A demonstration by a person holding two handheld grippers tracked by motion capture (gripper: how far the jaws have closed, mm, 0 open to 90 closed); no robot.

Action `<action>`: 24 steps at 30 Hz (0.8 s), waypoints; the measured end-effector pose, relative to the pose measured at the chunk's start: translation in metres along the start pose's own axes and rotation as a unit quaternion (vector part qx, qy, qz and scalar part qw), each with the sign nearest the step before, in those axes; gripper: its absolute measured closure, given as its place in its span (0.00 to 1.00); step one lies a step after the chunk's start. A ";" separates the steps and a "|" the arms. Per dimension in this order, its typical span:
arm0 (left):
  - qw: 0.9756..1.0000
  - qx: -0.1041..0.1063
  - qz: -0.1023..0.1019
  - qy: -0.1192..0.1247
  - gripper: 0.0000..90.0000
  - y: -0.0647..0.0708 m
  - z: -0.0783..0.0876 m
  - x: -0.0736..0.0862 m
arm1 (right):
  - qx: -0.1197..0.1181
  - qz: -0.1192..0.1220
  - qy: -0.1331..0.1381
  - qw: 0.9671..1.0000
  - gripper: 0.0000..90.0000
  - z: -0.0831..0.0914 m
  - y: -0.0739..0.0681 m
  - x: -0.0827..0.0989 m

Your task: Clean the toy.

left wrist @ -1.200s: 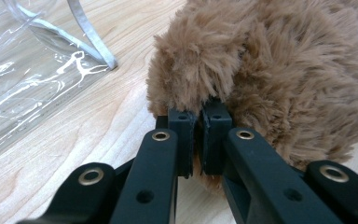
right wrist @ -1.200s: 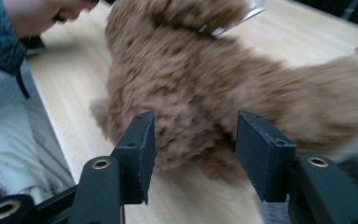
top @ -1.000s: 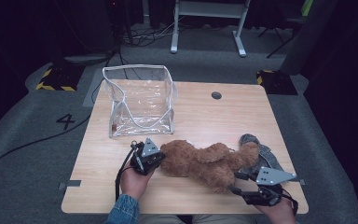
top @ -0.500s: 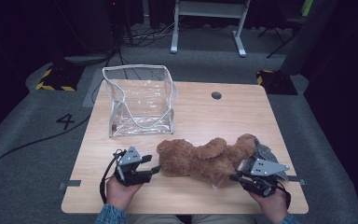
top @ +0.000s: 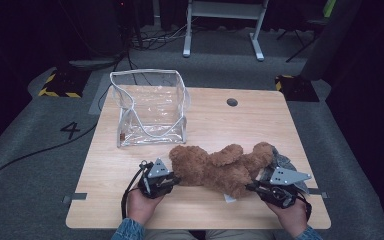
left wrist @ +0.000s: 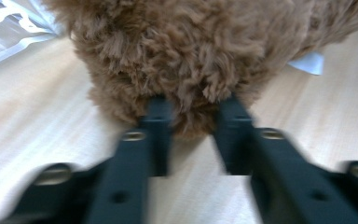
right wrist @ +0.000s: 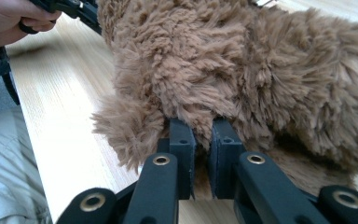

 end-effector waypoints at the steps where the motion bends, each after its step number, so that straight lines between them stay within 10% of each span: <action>1: 1.000 -0.003 -0.005 0.000 0.93 0.001 0.002 -0.001 | 0.003 0.000 0.002 1.000 0.93 0.001 -0.001 -0.002; 16: 0.998 0.044 -0.026 0.048 0.95 0.028 0.079 -0.020 | -0.014 0.010 0.024 1.000 0.95 0.046 -0.026 -0.042; 24: 0.999 0.032 -0.023 -0.017 0.95 0.025 0.050 -0.003 | -0.012 -0.006 0.016 1.000 0.96 0.035 -0.015 -0.041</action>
Point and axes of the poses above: each handheld gripper's, and its own axes: z roughly backward along the jaws, x roughly out of its underside, y roughly to its right, the point moved 5 cm from there along -z, roughly forward along the jaws, and after that the axes turned 12 degrees about -x, right-handed, at the moved point
